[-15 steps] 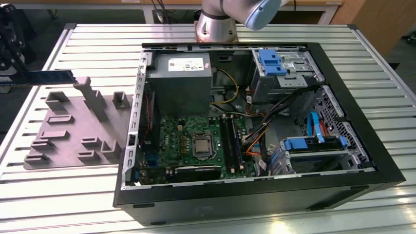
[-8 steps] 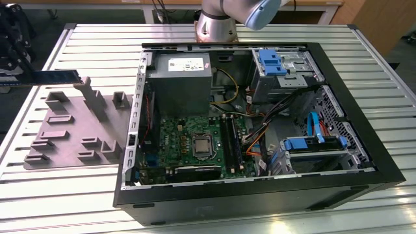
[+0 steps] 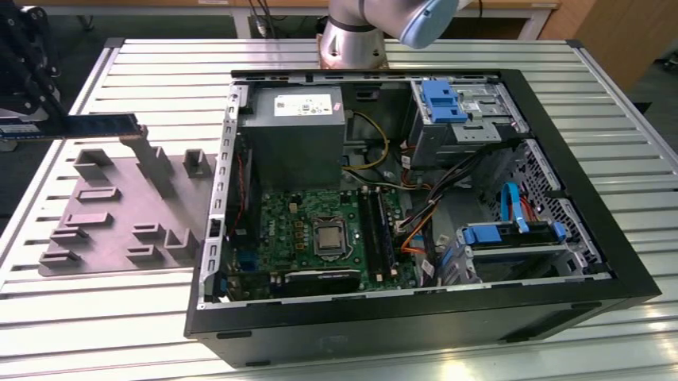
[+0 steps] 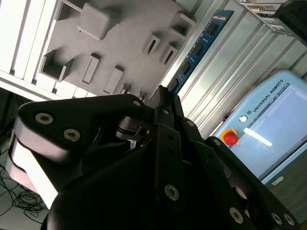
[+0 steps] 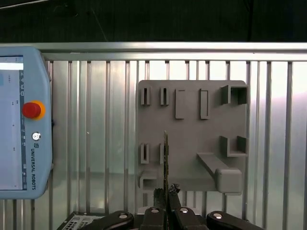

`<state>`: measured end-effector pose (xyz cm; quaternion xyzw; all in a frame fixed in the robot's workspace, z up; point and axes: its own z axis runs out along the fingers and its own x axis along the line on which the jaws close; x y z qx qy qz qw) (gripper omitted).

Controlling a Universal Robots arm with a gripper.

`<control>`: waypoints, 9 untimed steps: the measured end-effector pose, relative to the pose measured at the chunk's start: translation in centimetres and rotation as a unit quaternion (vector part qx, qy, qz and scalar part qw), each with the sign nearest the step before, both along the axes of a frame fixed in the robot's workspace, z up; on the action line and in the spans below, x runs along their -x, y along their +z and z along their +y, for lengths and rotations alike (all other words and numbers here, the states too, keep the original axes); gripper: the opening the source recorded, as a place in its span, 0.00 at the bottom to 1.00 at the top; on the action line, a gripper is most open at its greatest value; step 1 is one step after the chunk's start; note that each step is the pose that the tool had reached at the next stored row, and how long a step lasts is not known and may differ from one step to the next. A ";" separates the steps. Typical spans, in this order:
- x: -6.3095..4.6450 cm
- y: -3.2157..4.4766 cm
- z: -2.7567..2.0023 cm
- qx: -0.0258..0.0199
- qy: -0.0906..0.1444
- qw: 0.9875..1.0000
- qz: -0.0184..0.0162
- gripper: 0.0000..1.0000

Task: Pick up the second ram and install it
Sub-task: 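Pick up the second ram and move it above second insertion slot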

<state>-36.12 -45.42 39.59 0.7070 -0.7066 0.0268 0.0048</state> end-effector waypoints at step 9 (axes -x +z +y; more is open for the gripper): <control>-1.0 0.00 0.00 0.000 0.000 1.000 0.000 0.14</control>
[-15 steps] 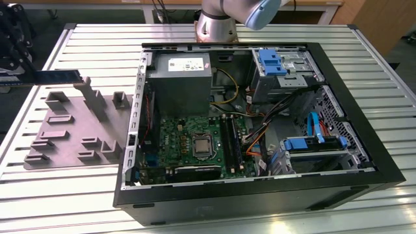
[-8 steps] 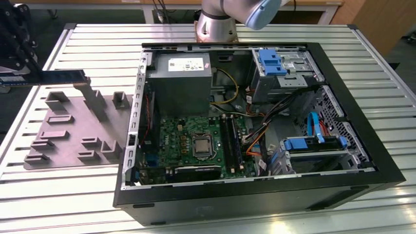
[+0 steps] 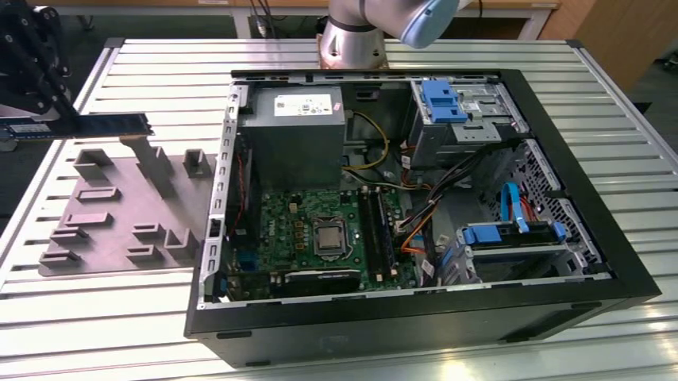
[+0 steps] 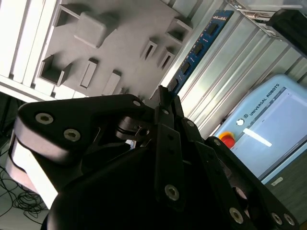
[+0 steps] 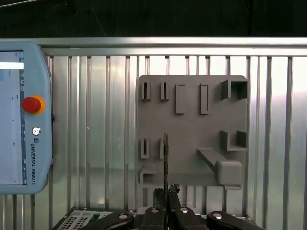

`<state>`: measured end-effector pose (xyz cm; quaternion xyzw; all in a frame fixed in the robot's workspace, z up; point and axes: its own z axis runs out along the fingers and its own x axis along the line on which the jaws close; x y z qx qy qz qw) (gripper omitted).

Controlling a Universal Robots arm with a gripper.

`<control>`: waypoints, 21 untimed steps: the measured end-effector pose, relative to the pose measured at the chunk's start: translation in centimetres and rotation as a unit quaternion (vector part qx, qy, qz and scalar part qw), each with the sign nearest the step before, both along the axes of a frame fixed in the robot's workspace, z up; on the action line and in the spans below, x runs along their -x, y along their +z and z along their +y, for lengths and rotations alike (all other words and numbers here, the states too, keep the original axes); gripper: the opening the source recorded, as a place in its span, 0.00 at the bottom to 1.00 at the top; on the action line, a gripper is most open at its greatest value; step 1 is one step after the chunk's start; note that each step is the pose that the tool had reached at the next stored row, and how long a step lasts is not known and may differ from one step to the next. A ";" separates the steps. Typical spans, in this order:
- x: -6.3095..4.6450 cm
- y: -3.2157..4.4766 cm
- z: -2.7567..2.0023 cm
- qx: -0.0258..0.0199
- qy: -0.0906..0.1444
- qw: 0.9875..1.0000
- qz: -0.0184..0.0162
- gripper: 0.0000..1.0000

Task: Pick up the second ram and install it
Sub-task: 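Pick up the second ram and move it above second insertion slot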

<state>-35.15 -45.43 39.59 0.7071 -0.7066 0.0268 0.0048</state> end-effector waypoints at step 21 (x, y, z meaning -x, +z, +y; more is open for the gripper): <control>-1.8 0.00 0.00 0.000 0.000 1.000 0.000 0.14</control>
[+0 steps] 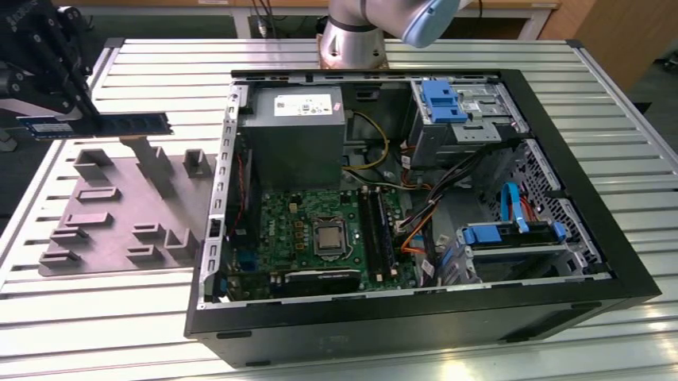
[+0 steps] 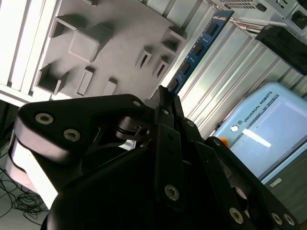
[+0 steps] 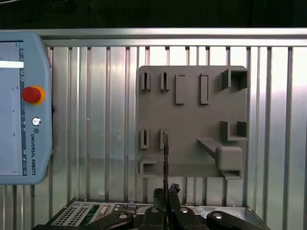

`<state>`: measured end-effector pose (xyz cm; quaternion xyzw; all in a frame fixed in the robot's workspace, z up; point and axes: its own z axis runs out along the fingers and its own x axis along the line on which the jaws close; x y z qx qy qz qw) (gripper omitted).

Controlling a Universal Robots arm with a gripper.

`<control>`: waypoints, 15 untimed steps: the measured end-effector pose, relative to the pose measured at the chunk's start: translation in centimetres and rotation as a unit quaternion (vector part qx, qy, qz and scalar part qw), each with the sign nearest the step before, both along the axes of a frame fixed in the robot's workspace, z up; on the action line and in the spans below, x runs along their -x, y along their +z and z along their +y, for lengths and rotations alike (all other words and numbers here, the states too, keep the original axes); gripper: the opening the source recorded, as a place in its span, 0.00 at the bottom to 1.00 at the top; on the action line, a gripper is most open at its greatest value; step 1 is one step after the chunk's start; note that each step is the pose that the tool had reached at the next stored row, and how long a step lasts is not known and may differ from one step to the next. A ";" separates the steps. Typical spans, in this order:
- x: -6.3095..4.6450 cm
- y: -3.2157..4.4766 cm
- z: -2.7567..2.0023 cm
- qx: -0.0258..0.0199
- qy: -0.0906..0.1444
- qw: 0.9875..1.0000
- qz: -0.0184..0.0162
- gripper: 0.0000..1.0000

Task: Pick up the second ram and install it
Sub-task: 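Pick up the second ram and move it above second insertion slot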

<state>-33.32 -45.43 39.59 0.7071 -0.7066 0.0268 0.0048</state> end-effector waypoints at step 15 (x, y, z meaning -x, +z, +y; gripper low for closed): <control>-1.4 -0.01 0.00 0.000 0.000 1.000 0.000 0.14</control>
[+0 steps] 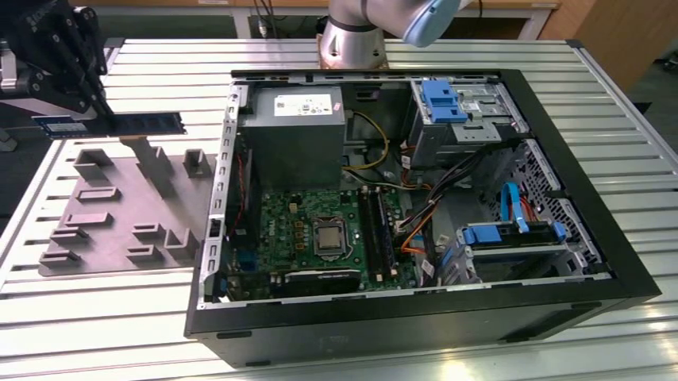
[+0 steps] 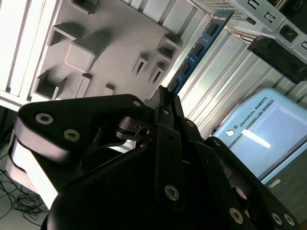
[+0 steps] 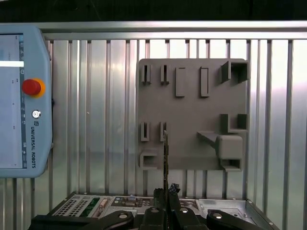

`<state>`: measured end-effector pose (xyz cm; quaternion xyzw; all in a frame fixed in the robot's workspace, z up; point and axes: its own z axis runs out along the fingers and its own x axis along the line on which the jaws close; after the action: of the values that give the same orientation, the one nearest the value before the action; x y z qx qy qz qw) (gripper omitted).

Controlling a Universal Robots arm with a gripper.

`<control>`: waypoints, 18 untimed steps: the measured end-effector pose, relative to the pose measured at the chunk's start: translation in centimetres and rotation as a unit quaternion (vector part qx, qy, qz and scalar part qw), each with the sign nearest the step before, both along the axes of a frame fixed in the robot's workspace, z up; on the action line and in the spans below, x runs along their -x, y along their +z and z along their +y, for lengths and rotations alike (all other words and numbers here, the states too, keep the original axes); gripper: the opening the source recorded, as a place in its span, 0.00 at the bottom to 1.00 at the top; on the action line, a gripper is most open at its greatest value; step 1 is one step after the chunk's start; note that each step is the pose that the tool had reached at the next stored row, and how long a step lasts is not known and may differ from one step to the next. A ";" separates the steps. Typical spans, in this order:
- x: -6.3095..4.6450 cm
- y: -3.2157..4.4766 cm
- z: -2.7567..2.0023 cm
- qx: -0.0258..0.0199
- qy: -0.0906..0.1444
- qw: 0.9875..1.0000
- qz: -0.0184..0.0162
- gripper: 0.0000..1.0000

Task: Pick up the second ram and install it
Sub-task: 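Pick up the second ram and move it above second insertion slot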

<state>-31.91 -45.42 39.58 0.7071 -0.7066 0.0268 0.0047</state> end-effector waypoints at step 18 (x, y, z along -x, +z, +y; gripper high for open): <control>-1.9 0.00 0.00 0.000 0.000 1.000 0.000 0.14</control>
<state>-29.97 -45.42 39.59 0.7071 -0.7066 0.0268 0.0048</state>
